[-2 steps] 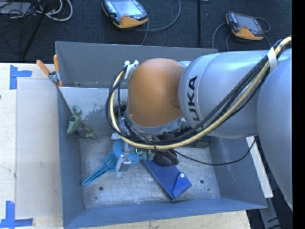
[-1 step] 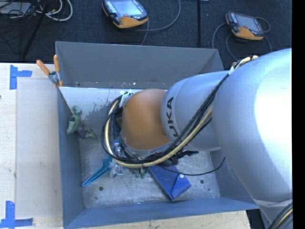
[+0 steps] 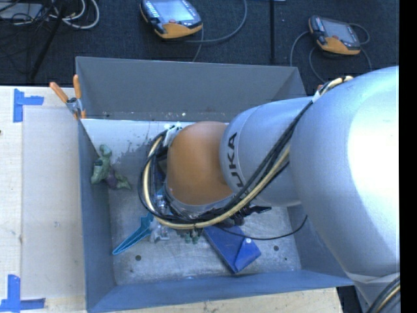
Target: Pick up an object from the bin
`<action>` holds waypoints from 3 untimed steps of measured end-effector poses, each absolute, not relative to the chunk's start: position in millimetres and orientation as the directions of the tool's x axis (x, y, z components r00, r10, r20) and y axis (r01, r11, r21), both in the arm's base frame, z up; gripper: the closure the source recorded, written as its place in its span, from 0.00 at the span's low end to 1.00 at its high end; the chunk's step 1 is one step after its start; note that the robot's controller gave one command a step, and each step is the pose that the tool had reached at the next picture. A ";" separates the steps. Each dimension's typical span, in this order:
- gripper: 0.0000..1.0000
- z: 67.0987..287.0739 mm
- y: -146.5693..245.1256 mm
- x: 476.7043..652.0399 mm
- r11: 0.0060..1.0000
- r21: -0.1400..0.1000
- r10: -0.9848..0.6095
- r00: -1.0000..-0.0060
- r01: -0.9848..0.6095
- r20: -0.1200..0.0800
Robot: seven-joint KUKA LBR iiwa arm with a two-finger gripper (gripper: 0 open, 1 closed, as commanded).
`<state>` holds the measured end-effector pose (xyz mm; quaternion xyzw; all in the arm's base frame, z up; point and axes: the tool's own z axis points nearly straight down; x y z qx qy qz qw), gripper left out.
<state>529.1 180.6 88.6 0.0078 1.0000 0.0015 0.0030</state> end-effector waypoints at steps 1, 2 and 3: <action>1.00 88.6 180.6 529.1 1.000 0.003 0.016 -1.000 0.016 -0.006; 1.00 179.3 193.0 552.5 0.962 0.000 0.274 -0.962 0.274 0.001; 1.00 205.8 157.7 591.6 0.967 0.000 -0.255 -0.967 -0.255 0.003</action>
Offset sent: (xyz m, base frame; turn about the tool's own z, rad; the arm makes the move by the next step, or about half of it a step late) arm 0.0077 0.0120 0.0952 0.2991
